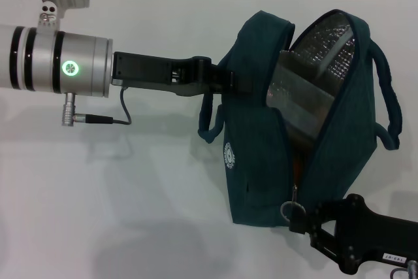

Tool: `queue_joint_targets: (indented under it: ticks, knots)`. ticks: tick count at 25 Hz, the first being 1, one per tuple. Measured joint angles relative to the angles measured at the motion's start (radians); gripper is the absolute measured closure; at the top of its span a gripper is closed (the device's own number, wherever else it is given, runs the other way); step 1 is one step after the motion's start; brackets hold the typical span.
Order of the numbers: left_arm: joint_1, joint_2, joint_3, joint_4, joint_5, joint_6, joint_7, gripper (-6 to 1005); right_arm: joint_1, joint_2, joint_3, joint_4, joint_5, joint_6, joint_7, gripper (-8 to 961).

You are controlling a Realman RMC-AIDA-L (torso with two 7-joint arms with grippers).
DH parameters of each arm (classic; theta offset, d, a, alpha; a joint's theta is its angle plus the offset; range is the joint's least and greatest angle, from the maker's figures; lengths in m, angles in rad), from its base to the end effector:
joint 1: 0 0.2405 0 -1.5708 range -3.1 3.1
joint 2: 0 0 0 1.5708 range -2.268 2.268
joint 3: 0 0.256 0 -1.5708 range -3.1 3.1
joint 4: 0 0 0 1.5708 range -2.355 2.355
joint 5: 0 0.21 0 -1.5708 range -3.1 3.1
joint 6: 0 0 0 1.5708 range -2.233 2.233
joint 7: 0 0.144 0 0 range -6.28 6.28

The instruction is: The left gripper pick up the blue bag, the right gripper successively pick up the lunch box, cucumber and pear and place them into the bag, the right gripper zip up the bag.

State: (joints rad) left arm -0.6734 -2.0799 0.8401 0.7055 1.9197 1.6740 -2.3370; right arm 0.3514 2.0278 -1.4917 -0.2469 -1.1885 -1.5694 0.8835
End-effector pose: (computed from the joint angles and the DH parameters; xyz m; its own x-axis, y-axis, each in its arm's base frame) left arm -0.1848 0.3474 -0.0077 0.3483 0.8892 0.2967 0.7998 -0.4470 0.4006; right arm 0.2854 0.2257 -0.0688 0.7073 -0.2906 -0.6444 -0.3793 -0.9253 0.0008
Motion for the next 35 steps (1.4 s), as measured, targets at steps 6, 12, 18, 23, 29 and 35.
queue_joint_targets:
  ticks: [6,12,18,23,29,35]
  knots:
    - [0.002,0.0,0.001,0.0,-0.001,0.001,0.007,871,0.0,0.0,0.0,0.0,0.009,0.007,0.0,919]
    - [0.004,0.0,0.001,0.0,-0.001,0.001,0.009,864,-0.001,0.0,0.001,0.002,0.029,0.015,0.0,926]
    - [0.008,0.0,0.0,0.0,-0.001,0.001,0.012,858,-0.009,-0.003,0.005,0.002,0.031,0.001,-0.004,933]
    - [0.013,0.0,-0.003,0.0,-0.001,0.001,0.013,853,-0.032,-0.01,0.009,0.007,0.054,-0.049,-0.019,937]
    - [0.014,0.0,-0.006,0.0,-0.001,0.0,0.016,846,-0.048,-0.014,0.01,0.004,0.067,-0.121,-0.04,937]
    - [0.014,0.0,-0.007,0.0,-0.001,-0.001,0.018,840,-0.052,-0.014,0.011,0.011,0.107,-0.144,-0.039,937]
